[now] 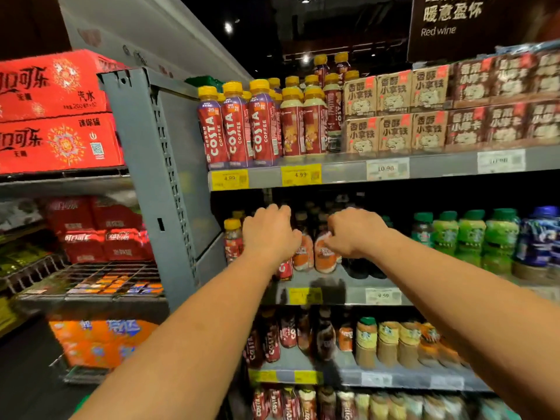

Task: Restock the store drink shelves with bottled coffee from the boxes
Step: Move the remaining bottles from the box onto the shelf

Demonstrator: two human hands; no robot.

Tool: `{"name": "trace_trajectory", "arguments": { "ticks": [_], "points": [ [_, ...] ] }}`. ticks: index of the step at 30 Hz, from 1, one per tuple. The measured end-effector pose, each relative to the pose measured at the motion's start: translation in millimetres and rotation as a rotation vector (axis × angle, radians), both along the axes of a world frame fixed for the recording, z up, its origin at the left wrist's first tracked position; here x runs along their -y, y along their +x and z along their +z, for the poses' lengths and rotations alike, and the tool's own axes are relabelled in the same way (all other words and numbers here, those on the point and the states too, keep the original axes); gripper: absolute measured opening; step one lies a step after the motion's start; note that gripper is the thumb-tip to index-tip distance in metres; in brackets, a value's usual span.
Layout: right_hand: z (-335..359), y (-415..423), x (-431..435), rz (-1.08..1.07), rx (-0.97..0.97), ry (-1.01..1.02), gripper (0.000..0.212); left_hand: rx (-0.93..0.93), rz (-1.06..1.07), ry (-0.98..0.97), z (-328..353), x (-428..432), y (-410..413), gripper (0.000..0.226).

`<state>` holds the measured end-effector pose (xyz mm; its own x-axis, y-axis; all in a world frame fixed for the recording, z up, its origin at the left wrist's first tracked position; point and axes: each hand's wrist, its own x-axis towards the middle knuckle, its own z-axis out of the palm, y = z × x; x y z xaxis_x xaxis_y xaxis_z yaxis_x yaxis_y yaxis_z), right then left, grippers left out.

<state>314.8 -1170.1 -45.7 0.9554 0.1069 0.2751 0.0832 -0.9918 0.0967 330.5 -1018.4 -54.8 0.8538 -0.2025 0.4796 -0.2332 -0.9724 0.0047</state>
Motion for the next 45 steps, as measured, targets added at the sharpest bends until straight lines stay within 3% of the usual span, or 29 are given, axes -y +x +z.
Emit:
{"name": "trace_trajectory", "arguments": {
  "ticks": [11, 26, 31, 40, 45],
  "points": [
    [-89.5, -88.2, -25.6, -0.132, -0.221, 0.021, 0.034, -0.212, -0.177, 0.048, -89.1, -12.1, -72.9, 0.033],
    [-266.0, -147.1, -25.3, -0.197, -0.592, 0.034, 0.021, -0.543, -0.306, 0.08, -280.8, -9.7, -135.5, 0.029],
    [-309.7, -153.3, -22.5, -0.17, -0.647, 0.034, 0.026, -0.645, -0.295, 0.156, -321.9, -1.5, -138.2, 0.037],
    [-387.7, -147.9, -1.6, -0.167, -0.81, 0.089, 0.033, -0.819, -0.18, 0.064, -393.0, 12.8, -132.9, 0.04],
    [-424.8, -138.8, 18.8, -0.092, -0.833, 0.121, 0.033, -0.91, -0.122, 0.128, -435.5, 25.1, -130.0, 0.031]
  ]
}}
